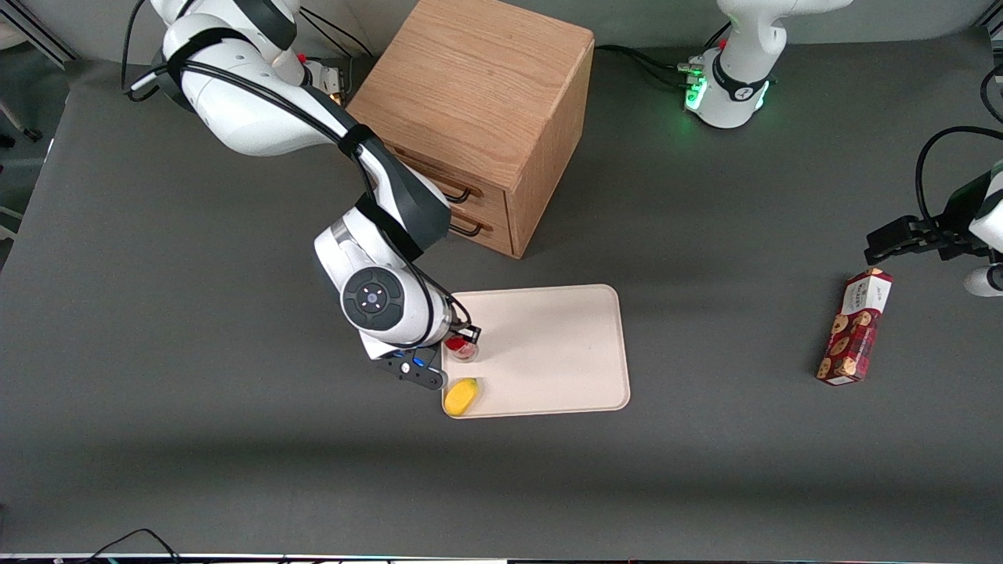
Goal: Place coke bottle on tray
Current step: 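Lower the bottle onto the tray beside the lemon and open the gripper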
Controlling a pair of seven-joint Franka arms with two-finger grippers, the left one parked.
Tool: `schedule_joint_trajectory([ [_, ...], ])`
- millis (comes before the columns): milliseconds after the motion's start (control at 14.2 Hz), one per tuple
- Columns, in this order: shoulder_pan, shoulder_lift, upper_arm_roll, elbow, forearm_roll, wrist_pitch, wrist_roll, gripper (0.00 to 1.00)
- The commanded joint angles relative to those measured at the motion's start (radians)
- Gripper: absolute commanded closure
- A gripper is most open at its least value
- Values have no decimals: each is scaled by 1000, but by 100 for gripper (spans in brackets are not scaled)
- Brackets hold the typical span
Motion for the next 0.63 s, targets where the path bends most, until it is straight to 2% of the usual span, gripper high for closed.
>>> schedule_joint_trajectory([
  [0, 5, -10, -4, -22, -15, 13, 30, 100],
  [211, 3, -5, -3, -26, -17, 15, 27, 100],
  [281, 3, -5, -4, -26, -18, 15, 25, 78],
  [351, 2, -5, -4, -26, -20, 15, 24, 17],
  [421, 2, -5, -4, -24, -24, 15, 27, 0],
  [561, -29, -8, 18, -24, -63, 13, 25, 0],
])
